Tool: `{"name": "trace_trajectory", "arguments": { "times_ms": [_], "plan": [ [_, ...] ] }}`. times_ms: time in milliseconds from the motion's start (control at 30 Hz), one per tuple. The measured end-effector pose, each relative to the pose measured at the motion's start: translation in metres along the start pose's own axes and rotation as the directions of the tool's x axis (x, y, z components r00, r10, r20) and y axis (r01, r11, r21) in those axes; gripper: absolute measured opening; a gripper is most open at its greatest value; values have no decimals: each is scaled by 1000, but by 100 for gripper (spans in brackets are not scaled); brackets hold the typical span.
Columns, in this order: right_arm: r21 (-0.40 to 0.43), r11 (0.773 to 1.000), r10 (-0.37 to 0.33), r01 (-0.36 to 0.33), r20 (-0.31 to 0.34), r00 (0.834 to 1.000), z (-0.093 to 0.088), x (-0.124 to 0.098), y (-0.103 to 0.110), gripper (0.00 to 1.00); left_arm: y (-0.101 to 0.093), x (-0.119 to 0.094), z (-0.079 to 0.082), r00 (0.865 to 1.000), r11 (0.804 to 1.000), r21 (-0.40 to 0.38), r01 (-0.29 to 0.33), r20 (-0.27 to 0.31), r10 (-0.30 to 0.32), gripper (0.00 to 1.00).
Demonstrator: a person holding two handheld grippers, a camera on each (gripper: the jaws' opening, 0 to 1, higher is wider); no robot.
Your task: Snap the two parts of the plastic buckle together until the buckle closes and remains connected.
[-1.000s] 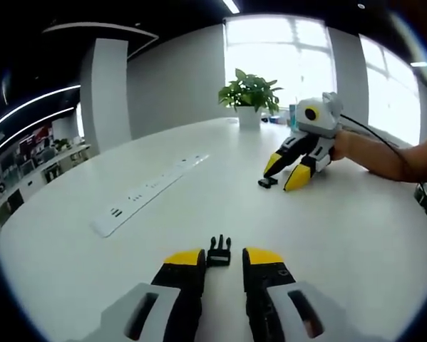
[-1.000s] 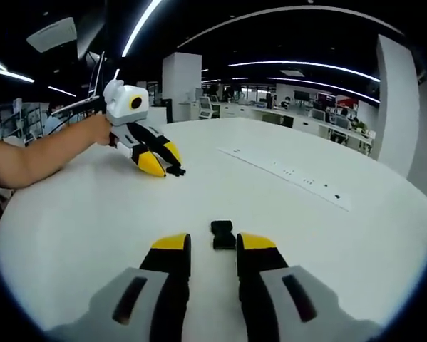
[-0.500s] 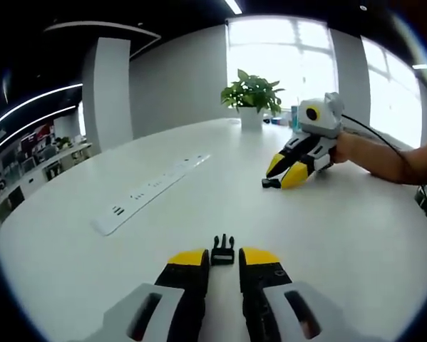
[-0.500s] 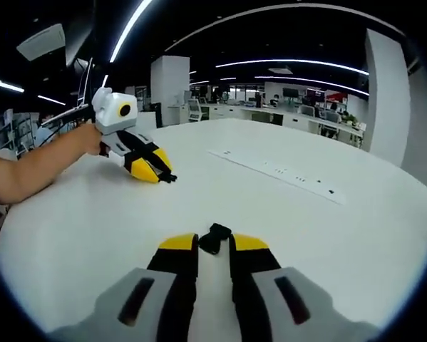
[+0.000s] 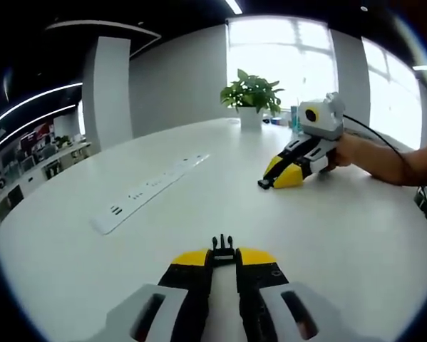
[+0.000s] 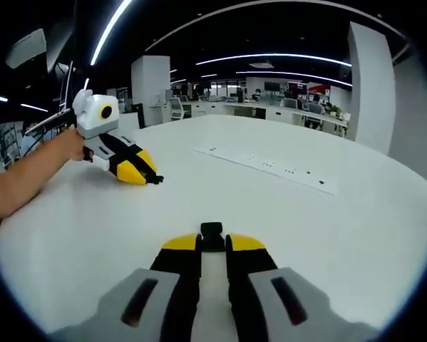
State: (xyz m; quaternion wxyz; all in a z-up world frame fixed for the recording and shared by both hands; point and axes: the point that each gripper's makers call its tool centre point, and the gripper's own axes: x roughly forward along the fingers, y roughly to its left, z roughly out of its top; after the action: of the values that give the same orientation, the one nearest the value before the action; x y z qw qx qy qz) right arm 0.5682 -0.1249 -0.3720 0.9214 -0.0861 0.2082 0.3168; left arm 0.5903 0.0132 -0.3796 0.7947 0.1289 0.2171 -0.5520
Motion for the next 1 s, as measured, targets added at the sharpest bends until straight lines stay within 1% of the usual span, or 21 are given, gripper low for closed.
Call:
{"name": "trace_trajectory", "arguments": {
  "times_ms": [167,367,400,433,500,600,700,867,933,967,1000],
  "plan": [
    [-21,1000,4,-4,0,1000,0,1,0,12,5,-1,0,1000,1000,-11,-9,3,9,12],
    [-41,999,4,-4,-4,1000,1,2,1,12,4,1,0,1000,1000,-22,-5,10,5,12],
    [-56,998,-33,32,-5,999,1,1,-5,12,3,1,0,1000,1000,-21,-3,10,3,12],
    [-64,997,-53,52,-3,999,2,2,-7,11,4,1,0,1000,1000,-20,-4,8,4,12],
    [-36,997,-60,61,16,998,7,1,-9,11,6,2,1,1000,1000,-8,-20,-1,20,12],
    [-30,997,-66,66,24,998,10,-2,-10,11,6,1,1,1000,1000,-4,-28,-9,28,12],
    [-13,998,-57,57,18,998,7,-3,-9,11,6,-1,3,1000,999,-19,-31,2,31,11],
    [-15,997,-78,78,16,997,4,-2,-17,11,4,-2,5,1000,999,-26,-28,7,28,11],
    [-10,996,-90,90,28,996,5,-4,-21,11,3,-1,4,1000,1000,-20,-24,3,24,11],
    [7,996,-94,94,54,994,9,-5,-22,11,2,-1,4,1000,1000,-18,-20,1,20,11],
    [25,995,-95,94,60,994,11,-6,-24,11,1,0,5,1000,999,-29,-16,5,16,11]
  ]
}}
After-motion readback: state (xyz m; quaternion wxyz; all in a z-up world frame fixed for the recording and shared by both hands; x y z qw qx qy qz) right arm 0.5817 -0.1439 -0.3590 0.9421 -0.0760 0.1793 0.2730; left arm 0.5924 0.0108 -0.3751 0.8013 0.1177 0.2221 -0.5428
